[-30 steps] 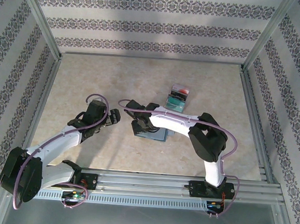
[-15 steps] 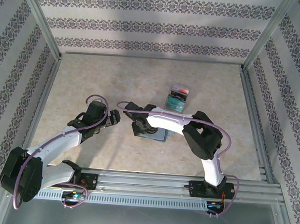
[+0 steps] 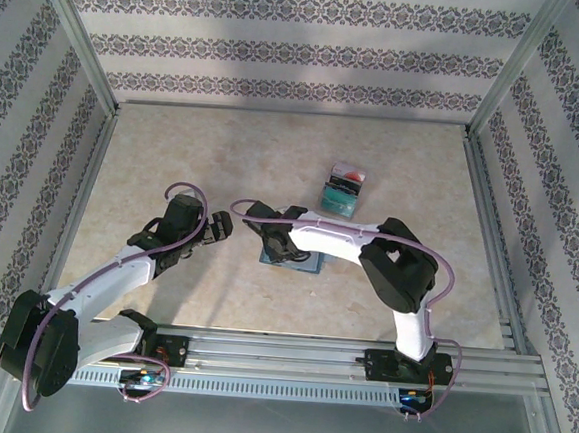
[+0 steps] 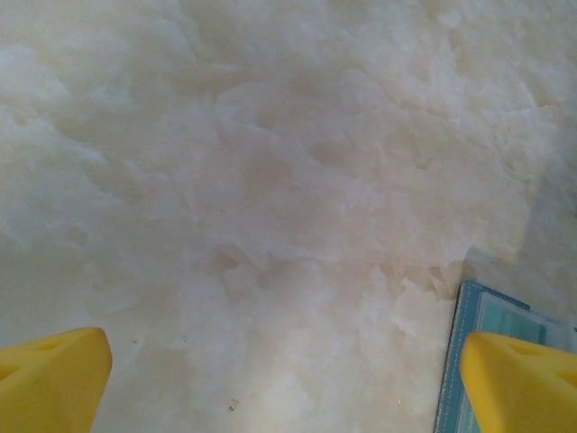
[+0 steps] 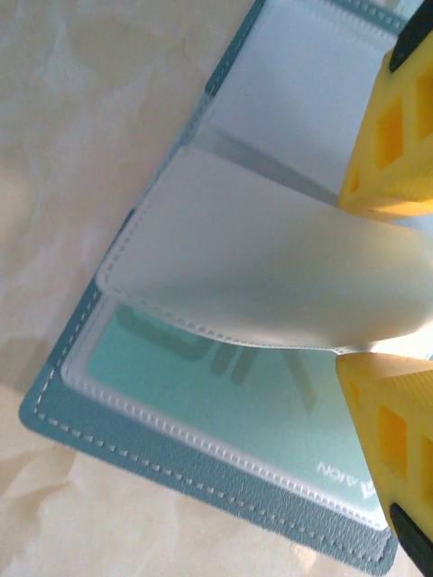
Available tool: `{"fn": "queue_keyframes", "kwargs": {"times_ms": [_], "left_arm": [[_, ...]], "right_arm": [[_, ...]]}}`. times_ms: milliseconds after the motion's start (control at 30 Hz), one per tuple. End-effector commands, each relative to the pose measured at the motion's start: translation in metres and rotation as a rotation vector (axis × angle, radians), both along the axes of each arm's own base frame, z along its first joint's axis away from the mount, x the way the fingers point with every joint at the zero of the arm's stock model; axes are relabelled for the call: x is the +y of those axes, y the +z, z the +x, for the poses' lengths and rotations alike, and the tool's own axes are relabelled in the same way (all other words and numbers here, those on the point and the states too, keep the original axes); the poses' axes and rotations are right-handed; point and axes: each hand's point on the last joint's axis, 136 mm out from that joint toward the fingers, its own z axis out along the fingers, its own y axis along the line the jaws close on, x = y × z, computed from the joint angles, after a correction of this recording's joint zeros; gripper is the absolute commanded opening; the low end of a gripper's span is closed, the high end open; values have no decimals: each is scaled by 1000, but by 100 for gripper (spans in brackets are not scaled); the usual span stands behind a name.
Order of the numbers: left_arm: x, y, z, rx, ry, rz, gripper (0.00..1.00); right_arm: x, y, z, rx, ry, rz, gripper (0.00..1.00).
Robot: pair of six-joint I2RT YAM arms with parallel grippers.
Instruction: Take the credit cards out of the card holder
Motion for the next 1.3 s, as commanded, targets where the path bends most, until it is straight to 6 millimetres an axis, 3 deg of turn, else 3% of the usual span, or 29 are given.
{"fn": "queue_keyframes", "kwargs": {"times_ms": [0,267,500,900,1100,1267], "left_arm": [[-5,9,5,-36,-29,-12,99],[-20,10,4,-47,-77,-23,99],[-46,16,3,-103,-187,-13,100],[-115,10,4,-161,-409,-35,73],[-137,-4,2,-124,-465,-27,55],[-152,-17,-3,-83,-508,-16,51]], "right_arm": [[-20,16,3,-58,-29,-47,44],[-40,7,-5,-52,-50,-96,45],[-55,15,-2,-90,-81,-104,43],[-72,19,1,-97,-119,-83,37],[-85,11,-4,-69,-162,-52,32],[-101,11,-10,-61,-205,-42,31]]}}
